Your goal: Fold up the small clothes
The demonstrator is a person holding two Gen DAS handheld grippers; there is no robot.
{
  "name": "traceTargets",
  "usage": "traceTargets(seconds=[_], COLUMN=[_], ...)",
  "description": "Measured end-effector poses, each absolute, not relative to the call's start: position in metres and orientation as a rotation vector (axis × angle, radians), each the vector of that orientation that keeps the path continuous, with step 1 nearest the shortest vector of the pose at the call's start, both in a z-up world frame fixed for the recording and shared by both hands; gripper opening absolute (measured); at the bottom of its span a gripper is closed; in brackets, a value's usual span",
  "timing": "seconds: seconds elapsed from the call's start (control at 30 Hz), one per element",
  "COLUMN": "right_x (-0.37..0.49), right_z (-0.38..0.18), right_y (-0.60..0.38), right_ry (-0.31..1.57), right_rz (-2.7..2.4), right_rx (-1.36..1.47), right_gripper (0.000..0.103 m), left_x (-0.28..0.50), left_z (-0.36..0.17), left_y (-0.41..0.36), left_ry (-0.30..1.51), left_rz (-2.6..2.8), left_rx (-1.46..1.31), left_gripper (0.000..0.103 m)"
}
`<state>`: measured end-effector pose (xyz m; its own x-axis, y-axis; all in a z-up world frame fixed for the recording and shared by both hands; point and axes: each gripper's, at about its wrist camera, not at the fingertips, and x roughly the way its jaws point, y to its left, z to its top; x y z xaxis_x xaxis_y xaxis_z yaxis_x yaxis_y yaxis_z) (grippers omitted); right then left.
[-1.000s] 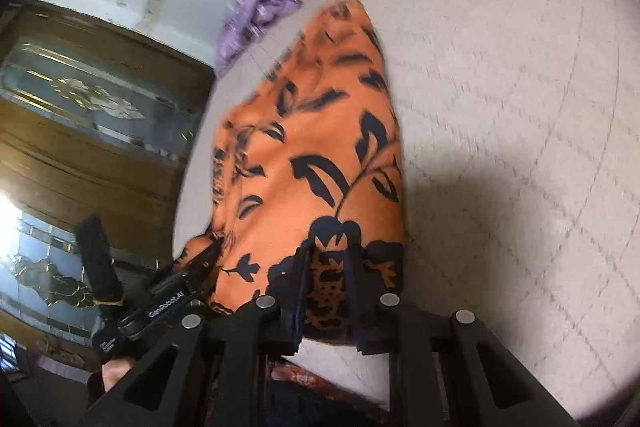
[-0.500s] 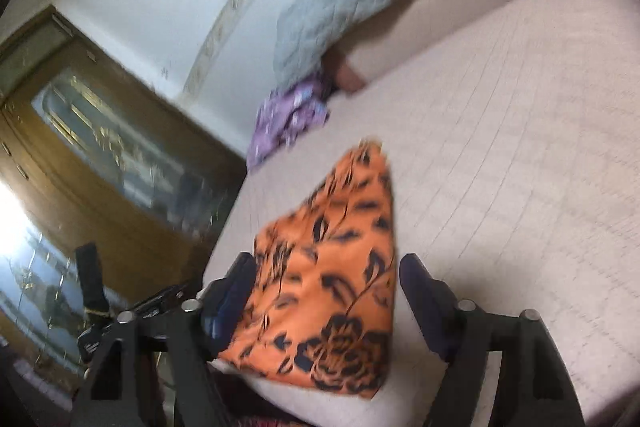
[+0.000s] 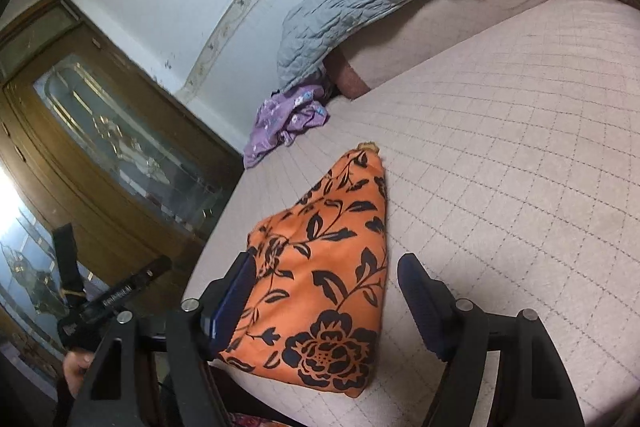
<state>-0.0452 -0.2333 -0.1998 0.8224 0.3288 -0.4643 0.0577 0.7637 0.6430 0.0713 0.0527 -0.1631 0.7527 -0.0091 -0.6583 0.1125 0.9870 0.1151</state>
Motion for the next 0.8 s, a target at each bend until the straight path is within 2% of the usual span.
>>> traceTargets(seconds=[0.1, 0.33, 0.8], right_x=[-0.042, -0.039, -0.038], right_z=[-0.201, -0.203, -0.207], right_y=[-0.222, -0.206, -0.217], right_ry=[0.615, 0.640, 0.639], right_rz=[0.170, 0.175, 0.148], right_rx=[0.643, 0.567, 0.636], right_gripper=[0.067, 0.067, 0.067], left_x=[0.071, 0.073, 0.075], left_z=[-0.163, -0.165, -0.177], left_y=[0.056, 0.056, 0.049], left_ry=[0.707, 0.709, 0.739], left_rz=[-0.058, -0.051, -0.041], left_rx=[0.148, 0.154, 0.180], left_gripper=[0.093, 0.093, 0.093])
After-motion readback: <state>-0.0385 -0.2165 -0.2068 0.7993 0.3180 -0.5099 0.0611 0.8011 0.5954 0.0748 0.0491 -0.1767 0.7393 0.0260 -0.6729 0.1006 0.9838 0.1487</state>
